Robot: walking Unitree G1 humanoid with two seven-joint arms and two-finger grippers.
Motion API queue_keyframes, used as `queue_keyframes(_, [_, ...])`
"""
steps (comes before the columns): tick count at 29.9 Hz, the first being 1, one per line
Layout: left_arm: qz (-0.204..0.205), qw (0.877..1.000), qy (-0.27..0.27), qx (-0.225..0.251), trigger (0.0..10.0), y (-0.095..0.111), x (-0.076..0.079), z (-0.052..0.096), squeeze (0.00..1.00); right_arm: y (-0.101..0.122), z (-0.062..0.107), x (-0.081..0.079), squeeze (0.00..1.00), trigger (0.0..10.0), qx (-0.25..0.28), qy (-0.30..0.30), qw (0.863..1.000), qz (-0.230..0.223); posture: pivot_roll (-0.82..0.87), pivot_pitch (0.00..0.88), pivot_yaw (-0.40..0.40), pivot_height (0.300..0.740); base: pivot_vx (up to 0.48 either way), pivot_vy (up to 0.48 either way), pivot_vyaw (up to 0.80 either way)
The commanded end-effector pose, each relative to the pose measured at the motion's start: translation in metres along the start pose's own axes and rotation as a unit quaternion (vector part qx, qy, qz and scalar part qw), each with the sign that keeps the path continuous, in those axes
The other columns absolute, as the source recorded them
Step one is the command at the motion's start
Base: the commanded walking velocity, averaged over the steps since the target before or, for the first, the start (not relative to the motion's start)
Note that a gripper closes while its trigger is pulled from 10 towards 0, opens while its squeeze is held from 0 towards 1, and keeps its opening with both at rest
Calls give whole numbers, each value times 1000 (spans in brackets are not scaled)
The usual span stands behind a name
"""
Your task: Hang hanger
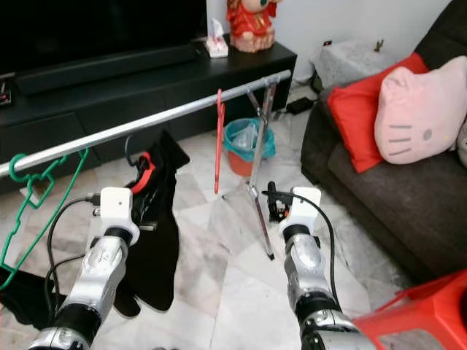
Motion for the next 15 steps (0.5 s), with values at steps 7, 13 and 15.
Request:
queue_keyframes(7, [-7, 998, -3, 68, 10000, 37, 2, -12, 0, -1, 2, 4, 0, 10000, 2, -8, 1000, -3, -11, 68, -13, 740, 263, 0, 0])
queue_keyframes(13, [-2, 998, -2, 70, 10000, 38, 3, -12, 0, -12, 10, 19, 0, 10000, -15, -28, 999, -7, -12, 60, -17, 740, 288, 0, 0])
queue_keyframes(15, [-1, 997, -1, 71, 10000, 39, 4, -11, 0, -27, 20, 34, 0, 10000, -45, -54, 997, 8, -13, 53, -24, 740, 289, 0, 0])
Point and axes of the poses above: a point about 5 cm out from each wrist's last joint towards the gripper, its own z axis pointing back from the gripper into the wrist, its own y axis along the axis of the wrist's last joint, x = y × z, the point moved 5 cm from there along -z, pointing out of the wrist towards the gripper, and after that the axes turned 7 degrees about -z, right-handed, at the moved point
